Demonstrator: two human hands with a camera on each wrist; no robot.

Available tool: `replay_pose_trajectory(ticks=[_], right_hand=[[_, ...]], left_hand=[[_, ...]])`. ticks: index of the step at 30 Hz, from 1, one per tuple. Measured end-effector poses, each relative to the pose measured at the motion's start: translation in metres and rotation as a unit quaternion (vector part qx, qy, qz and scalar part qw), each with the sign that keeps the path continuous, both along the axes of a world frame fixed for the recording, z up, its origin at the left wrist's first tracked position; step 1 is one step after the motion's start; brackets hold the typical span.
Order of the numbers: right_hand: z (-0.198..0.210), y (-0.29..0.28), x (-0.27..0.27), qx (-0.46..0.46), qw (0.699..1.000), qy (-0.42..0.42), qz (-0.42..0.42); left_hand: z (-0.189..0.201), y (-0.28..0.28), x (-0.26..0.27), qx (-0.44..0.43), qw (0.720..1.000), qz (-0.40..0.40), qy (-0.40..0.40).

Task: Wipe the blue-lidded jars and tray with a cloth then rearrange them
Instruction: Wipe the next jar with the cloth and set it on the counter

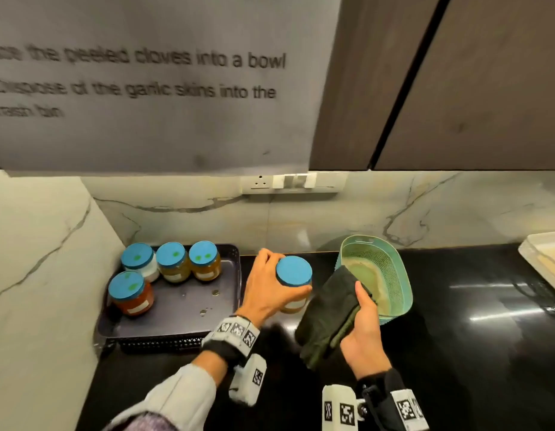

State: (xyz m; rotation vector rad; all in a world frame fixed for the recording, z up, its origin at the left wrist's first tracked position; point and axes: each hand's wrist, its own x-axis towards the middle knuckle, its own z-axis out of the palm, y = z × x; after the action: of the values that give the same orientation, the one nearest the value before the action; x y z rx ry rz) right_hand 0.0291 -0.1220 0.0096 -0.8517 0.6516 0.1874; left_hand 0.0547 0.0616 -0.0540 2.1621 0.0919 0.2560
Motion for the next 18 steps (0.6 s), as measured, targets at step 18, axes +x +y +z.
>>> replay_pose_trajectory(ticks=[18], right_hand=[[-0.039, -0.073, 0.055, -0.068, 0.997, 0.022, 0.036]], left_hand=[[-0.072, -0.047, 0.138, 0.116, 0.986, 0.072, 0.098]])
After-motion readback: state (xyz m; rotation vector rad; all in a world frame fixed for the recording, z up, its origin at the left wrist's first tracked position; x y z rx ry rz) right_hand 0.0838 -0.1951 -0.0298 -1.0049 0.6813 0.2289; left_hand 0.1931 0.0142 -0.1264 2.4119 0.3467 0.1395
